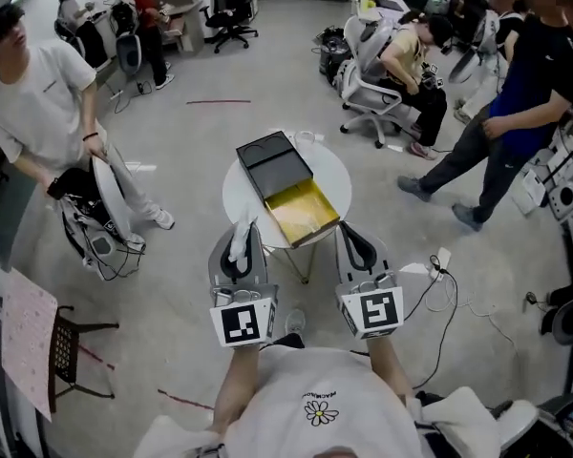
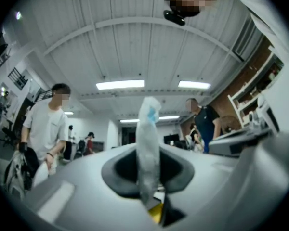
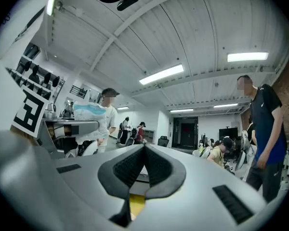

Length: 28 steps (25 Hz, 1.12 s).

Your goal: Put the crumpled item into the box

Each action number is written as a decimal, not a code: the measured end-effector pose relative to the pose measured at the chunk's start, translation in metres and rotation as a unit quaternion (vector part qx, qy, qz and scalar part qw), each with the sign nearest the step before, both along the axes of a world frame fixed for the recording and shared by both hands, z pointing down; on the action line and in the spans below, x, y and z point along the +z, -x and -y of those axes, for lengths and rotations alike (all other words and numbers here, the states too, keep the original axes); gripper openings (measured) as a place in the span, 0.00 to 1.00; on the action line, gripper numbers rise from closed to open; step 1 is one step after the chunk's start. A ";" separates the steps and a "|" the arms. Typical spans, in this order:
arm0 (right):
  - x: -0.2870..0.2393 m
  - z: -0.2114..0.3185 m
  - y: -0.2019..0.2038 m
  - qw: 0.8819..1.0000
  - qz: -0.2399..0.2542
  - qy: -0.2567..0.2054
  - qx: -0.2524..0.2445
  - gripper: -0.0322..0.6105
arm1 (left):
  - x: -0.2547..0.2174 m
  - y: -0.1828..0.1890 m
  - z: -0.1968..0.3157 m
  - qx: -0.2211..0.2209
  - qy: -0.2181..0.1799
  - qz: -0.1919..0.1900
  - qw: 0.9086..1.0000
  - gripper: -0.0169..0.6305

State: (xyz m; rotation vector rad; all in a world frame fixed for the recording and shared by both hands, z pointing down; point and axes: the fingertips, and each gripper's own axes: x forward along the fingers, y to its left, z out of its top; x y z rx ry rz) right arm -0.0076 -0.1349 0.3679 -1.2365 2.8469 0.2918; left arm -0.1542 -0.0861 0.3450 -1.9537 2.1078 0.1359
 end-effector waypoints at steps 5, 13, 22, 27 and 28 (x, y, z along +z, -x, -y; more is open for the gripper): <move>-0.001 0.050 0.029 1.000 -0.001 -0.001 0.022 0.05 | -0.001 0.031 0.054 0.022 -0.002 -0.001 1.000 0.10; -0.006 0.102 0.054 1.000 -0.009 0.018 0.014 0.05 | 0.002 0.053 0.111 0.021 0.026 -0.013 0.999 0.10; -0.024 0.152 0.055 1.000 -0.001 0.009 -0.019 0.05 | -0.014 0.047 0.151 -0.013 0.002 -0.004 1.000 0.09; -0.035 0.164 0.055 1.000 0.009 0.011 -0.027 0.05 | -0.021 0.049 0.160 -0.025 0.003 0.001 1.000 0.09; -0.036 0.166 0.056 0.999 0.012 0.014 -0.027 0.05 | -0.022 0.050 0.162 -0.027 0.007 0.001 1.000 0.09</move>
